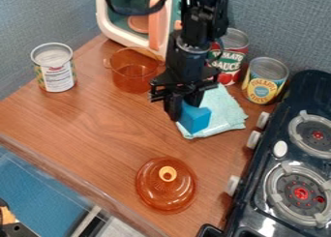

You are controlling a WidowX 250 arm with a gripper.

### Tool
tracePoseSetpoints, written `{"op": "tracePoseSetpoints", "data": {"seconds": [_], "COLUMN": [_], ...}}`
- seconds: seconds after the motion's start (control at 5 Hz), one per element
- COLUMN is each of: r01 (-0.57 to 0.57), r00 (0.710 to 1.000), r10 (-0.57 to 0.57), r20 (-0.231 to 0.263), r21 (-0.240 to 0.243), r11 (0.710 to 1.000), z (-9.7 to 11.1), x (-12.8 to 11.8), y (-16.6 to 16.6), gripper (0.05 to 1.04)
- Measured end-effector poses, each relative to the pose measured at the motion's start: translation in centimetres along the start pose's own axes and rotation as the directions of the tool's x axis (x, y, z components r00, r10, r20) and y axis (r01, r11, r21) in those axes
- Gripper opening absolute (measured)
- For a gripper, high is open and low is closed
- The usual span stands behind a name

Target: Move the blue object to the right side

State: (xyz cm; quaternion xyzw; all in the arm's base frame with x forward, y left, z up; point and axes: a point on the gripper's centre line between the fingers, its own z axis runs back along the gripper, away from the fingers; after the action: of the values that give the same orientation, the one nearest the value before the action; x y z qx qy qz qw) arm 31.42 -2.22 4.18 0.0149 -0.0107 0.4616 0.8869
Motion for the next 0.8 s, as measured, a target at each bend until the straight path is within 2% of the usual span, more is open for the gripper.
{"op": "tracePoseSetpoints", "data": {"seconds": [0.2,0.4,0.6,0.8], "r01": [0.251,0.357,0.410,0.424], "r00": [0.967,0.933,0.909,0.902], "r10": [-0.251,-0.356,-0.406,-0.420], "r20": [0.039,0.061,0.093,0.100], "r21": [-0.006,-0.003,-0.028,-0.022], "r11": [0.968,0.934,0.911,0.905], "z": [-0.4,-1.6,-2.7,-3.7], "x": [-1.4,-2.1,-2.6,-3.2], "y": [-1.1,-1.7,-2.7,-3.2], "gripper": [0.317,0.317,0.317,0.317]}}
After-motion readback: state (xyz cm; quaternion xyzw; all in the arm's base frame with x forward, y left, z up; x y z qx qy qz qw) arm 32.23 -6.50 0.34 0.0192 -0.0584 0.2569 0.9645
